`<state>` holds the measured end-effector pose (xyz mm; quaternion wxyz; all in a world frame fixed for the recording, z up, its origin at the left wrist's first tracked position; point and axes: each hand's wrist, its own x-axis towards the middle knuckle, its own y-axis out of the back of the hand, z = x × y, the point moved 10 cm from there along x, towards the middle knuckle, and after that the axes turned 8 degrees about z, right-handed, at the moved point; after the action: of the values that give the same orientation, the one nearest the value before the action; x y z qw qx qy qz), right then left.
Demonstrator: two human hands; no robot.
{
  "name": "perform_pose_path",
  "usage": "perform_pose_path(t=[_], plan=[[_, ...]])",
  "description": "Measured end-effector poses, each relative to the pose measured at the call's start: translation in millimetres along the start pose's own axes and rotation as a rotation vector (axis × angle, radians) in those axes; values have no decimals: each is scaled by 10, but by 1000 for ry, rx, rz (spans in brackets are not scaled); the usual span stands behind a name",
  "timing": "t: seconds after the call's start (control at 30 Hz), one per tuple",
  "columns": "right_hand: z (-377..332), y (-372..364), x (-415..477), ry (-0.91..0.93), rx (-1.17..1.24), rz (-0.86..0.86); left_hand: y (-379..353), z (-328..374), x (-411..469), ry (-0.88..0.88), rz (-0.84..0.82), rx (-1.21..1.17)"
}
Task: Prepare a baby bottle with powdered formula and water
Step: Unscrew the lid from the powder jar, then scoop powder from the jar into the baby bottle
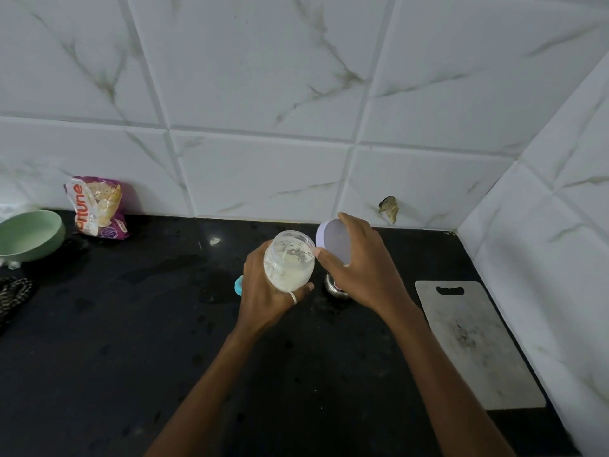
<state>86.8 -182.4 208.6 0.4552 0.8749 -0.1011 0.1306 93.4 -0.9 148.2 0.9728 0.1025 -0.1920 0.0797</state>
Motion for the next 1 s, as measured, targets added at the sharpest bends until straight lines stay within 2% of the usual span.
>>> perform_pose_path(t=[0.1,0.23,0.47,0.77,0.9,1.0], plan=[[280,-74,-198,-75,-29,40,-30,-85,-99,31,5,19],[734,-378,-536,-163,-87,6,-28,-243,-342,90,12,96],[1442,-1105,-1117,-361,-133,-188,-88,-660,-671,245,-34,213],[1786,-1566,-1517,-323,-239,-289,-122,-821,-980,303,-27,236],[1684,-1429,-1416,-292,-197,-231,-116,-813,-1069,294,-35,230],[1377,-1038,-1179,-261,27,-29,-147,-756,-1071,255,-54,227]])
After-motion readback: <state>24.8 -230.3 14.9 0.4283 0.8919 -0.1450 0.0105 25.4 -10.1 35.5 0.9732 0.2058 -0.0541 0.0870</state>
